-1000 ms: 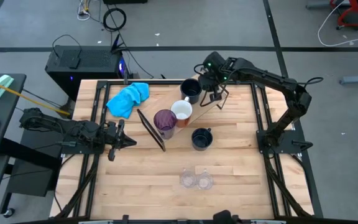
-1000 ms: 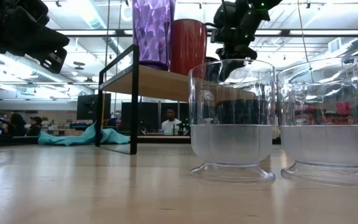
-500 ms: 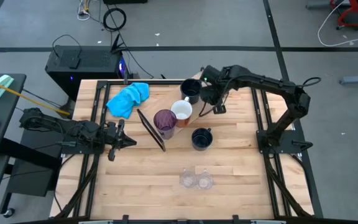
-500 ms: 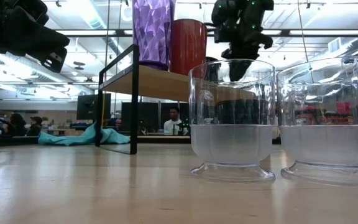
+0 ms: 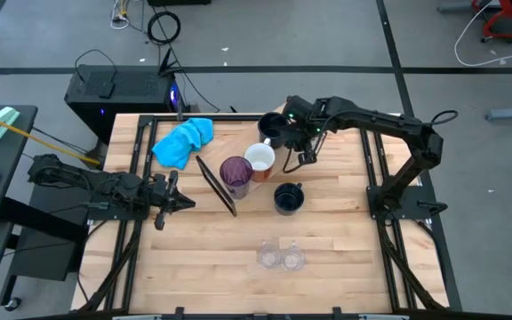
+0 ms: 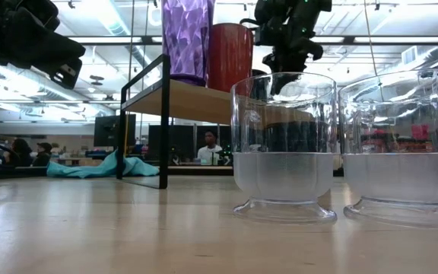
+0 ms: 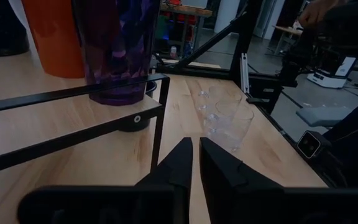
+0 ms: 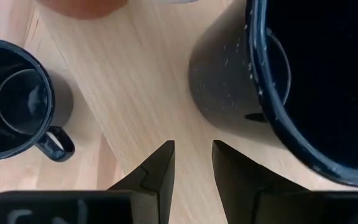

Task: Stack small to large cups/mugs on shelf
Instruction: Put the right dark blue mug on the shelf

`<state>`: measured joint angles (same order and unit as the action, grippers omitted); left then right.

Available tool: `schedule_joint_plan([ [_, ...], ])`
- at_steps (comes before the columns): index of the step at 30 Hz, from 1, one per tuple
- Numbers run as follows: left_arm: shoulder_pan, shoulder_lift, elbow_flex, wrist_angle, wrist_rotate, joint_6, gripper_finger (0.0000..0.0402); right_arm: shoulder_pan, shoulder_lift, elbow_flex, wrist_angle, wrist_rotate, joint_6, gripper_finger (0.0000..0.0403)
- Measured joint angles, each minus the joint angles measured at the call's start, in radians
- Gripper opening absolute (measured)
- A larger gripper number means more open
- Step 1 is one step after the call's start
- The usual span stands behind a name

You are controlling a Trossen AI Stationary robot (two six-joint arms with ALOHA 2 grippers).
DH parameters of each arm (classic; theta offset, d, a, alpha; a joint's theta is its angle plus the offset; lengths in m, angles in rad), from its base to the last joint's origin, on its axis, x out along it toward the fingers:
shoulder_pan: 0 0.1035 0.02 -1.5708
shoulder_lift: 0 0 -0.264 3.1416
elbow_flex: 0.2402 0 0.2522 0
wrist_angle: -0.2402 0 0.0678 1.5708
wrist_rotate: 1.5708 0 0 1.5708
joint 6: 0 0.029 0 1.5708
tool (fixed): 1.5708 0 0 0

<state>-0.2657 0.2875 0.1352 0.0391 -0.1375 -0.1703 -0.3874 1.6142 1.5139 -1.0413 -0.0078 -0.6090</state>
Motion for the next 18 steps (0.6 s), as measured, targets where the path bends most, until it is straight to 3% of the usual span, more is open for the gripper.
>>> schedule_joint_plan([
  [6, 0.000, 0.000, 0.032, -0.040, -0.028, 0.095, 0.0029, 0.000, 0.000, 0.000, -0.008, 0.000, 0.015, 0.0114],
  [11, 0.000, 0.000, 0.100, -0.203, -0.071, 0.147, 0.0019, 0.011, 0.000, 0.000, -0.031, 0.000, 0.026, 0.0114],
  [18, 0.000, -0.002, 0.104, -0.207, -0.278, 0.178, 0.0012, 0.048, 0.000, 0.000, -0.058, 0.000, -0.109, 0.0114],
])
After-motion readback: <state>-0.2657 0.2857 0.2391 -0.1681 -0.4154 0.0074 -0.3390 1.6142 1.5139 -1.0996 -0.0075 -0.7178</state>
